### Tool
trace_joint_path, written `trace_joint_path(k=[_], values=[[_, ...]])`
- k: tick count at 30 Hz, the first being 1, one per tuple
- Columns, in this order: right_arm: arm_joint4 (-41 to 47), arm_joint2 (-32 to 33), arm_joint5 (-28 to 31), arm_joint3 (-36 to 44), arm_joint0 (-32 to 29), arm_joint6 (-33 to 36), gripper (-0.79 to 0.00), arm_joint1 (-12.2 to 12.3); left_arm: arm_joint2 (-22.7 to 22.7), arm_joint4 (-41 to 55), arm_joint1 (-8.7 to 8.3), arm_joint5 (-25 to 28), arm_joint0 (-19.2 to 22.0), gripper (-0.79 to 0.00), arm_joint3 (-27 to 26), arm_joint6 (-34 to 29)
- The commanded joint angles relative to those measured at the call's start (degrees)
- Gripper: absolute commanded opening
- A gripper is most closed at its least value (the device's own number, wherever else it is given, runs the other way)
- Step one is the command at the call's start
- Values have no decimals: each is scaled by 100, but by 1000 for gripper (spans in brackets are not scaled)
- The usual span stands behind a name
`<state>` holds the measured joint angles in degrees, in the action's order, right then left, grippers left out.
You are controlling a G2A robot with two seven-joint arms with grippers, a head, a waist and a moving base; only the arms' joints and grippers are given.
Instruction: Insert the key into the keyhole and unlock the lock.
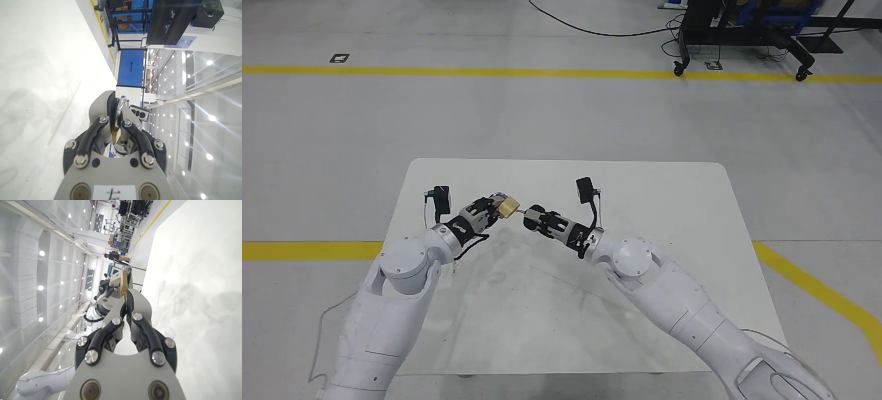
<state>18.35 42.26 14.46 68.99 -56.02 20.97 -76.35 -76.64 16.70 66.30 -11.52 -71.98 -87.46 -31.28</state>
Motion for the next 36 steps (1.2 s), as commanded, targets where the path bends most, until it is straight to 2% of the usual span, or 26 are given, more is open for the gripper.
trace_joint_path(k=[1, 7, 15, 36], values=[[-9, 11, -1, -16, -4, 17, -785, -15, 2, 0, 0, -3, 1, -785, 0, -1], [-107, -13, -24, -11, -14, 98, -785, -77, -12, 127, 10, -39, -4, -785, 22, 80], [-336, 64, 62, 66, -133, -407, -785, -151, -86, 433, 37, -185, -10, -785, 38, 363], [-687, 61, 11, -1, -184, -638, -785, -376, -77, 465, 38, -238, -7, -785, 38, 294]])
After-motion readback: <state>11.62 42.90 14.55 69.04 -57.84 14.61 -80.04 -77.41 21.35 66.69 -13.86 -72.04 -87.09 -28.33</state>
